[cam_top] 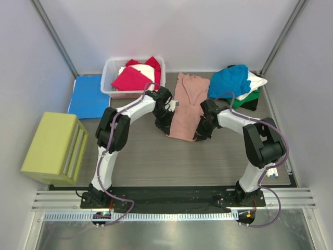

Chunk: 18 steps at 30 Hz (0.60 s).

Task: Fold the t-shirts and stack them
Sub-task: Fold the tshirt

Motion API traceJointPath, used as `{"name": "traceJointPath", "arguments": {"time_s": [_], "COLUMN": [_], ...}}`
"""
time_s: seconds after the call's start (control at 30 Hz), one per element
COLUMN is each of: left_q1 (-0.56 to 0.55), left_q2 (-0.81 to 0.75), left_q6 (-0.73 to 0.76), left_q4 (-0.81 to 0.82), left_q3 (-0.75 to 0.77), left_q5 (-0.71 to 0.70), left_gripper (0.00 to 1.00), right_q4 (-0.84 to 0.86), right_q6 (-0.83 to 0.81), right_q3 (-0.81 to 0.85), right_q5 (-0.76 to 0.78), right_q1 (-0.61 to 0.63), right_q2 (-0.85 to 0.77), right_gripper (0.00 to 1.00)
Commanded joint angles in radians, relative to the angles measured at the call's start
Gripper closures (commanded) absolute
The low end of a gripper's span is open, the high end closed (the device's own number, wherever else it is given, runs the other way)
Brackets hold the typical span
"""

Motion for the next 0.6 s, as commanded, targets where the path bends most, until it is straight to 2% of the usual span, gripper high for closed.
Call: {"name": "traceJointPath", "arguments": {"time_s": [0.0, 0.07, 0.23, 0.4, 0.57], "left_q1": [0.003, 0.004, -0.002, -0.006, -0.006], "left_q2": [-0.051, -0.071, -0.137, -0.247, -0.353], "left_q6": [0.096, 0.138, 0.259, 0.31, 0.337], "left_q4": [-0.135, -0.189, -0.391, -0.485, -0.548], "left_q3": [0.016, -0.01, -0.066, -0.167, -0.256], "left_q5": [0.106, 0.169, 0.245, 0.229, 0.222], "left_gripper": [1.0, 1.0, 1.0, 1.0, 1.0], "right_q4": [0.001, 0.001, 0.002, -0.005, -0.053], "right_q6": [0.036, 0.05, 0.116, 0.173, 0.237], "right_q3": [0.002, -0.015, -0.059, -0.159, -0.254], "right_q5": [-0.02, -0.02, -0.014, 0.009, 0.025], "right_q1": [0.075, 0.098, 0.179, 0.227, 0.273], "right_q2": [0.004, -0.008, -0.062, -0.151, -0.316], "right_gripper": [0.87, 0.92, 0.96, 0.98, 0.99]}}
